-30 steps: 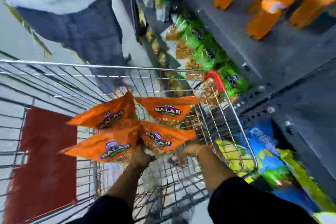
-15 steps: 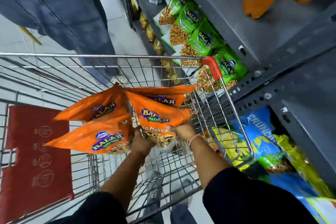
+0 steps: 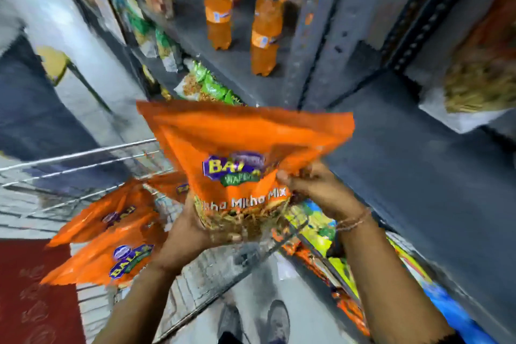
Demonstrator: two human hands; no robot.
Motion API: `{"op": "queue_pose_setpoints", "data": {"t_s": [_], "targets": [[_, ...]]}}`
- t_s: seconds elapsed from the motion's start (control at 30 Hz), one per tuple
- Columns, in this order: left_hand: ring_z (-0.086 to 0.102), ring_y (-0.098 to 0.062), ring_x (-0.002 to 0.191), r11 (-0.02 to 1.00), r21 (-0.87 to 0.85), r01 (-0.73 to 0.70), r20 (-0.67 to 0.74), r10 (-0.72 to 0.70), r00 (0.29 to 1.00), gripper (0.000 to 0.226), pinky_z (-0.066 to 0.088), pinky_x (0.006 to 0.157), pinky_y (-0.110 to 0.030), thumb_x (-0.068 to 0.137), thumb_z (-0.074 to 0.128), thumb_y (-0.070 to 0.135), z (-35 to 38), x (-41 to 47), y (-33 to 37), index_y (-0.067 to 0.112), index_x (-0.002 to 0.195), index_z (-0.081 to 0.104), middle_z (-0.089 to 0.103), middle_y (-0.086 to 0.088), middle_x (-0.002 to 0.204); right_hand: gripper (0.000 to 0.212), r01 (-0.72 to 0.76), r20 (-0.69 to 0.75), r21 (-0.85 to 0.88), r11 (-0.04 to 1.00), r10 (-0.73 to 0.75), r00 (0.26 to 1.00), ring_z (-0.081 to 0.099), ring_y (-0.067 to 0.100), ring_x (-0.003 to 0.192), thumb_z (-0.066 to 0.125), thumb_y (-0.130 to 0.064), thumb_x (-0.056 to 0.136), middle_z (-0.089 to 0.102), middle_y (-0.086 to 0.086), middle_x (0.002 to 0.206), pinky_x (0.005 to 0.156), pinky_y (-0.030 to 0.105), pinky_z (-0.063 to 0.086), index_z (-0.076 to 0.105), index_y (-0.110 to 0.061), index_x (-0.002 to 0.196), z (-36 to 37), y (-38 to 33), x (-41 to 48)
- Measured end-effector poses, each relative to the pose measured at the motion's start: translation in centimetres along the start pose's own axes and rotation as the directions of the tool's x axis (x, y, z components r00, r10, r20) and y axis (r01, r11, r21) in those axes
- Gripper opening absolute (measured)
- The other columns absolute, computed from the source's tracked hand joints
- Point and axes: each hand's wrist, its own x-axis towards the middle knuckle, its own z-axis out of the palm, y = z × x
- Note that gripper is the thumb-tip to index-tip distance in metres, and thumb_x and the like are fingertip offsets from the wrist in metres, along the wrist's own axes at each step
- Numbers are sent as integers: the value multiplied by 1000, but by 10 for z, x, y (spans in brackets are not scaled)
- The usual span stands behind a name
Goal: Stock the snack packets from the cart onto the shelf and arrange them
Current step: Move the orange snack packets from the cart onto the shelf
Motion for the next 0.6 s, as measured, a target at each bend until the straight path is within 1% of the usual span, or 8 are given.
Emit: {"op": "queue_pose_setpoints", "data": {"t_s": [0.07, 0.13, 0.23, 0.3, 0.4, 0.47, 0.53, 0.6], "targets": [[67, -1, 89, 996, -61, -64, 6, 64, 998, 99, 56, 79, -20, 27, 92, 26, 20, 13, 27, 22, 113, 44, 71, 9, 100, 22, 163, -98, 49, 985, -158, 983, 63, -5, 72, 57, -4, 81, 72, -20, 74, 65, 14, 52, 52, -21, 93, -20, -25, -18], [67, 3, 86, 986, -99, -130, 36, 134, 990, 86, 56, 73, -14, 31, 88, 16, 42, 27, 52, 29, 105, 45, 70, 14, 96, 24, 300, -248, 95, 949, -269, 931, 66, 9, 83, 64, -12, 76, 74, -10, 83, 76, 28, 54, 54, -19, 97, -40, -39, -34], [65, 7, 86, 971, -116, -208, 162, 226, 961, 82, 50, 71, -7, 33, 85, 16, 93, 52, 89, 32, 104, 47, 65, 14, 101, 26, 441, -545, 5, 897, -367, 753, 67, 6, 76, 62, -1, 76, 75, -12, 79, 66, 21, 54, 54, -20, 92, -83, -52, -64], [64, 6, 86, 971, -114, -211, 238, 233, 943, 88, 50, 73, -7, 29, 91, 17, 129, 71, 107, 28, 105, 48, 65, 12, 101, 27, 478, -694, -32, 878, -363, 621, 64, 5, 63, 62, 0, 77, 73, -11, 70, 54, 21, 53, 50, -21, 87, -114, -58, -83], [61, -19, 107, 966, -131, -222, 409, 257, 876, 103, 50, 92, -34, 26, 91, 19, 197, 96, 130, 12, 119, 45, 64, -10, 116, 21, 496, -838, -57, 867, -311, 448, 57, 3, 50, 59, -2, 79, 69, -12, 57, 46, 23, 47, 50, -21, 78, -167, -62, -115], [56, -30, 114, 970, -138, -201, 484, 243, 841, 114, 46, 98, -42, 21, 90, 25, 235, 110, 141, 7, 123, 42, 59, -17, 124, 24, 476, -887, -75, 877, -277, 370, 54, -1, 45, 56, -2, 83, 64, -17, 50, 42, 20, 44, 50, -23, 73, -197, -61, -129], [59, -25, 110, 972, -148, -180, 551, 233, 801, 100, 49, 95, -38, 29, 87, 12, 274, 124, 151, 9, 119, 43, 60, -13, 121, 26, 455, -925, -74, 887, -232, 301, 52, -3, 42, 51, -2, 87, 60, -18, 44, 40, 17, 44, 47, -22, 71, -226, -61, -144], [63, -10, 98, 970, -156, -185, 623, 242, 744, 83, 53, 85, -22, 39, 82, 0, 306, 137, 162, 19, 112, 47, 62, -3, 113, 24, 464, -943, -46, 885, -191, 272, 52, 0, 41, 51, -5, 88, 58, -16, 41, 41, 18, 45, 46, -20, 70, -254, -62, -152]]}}
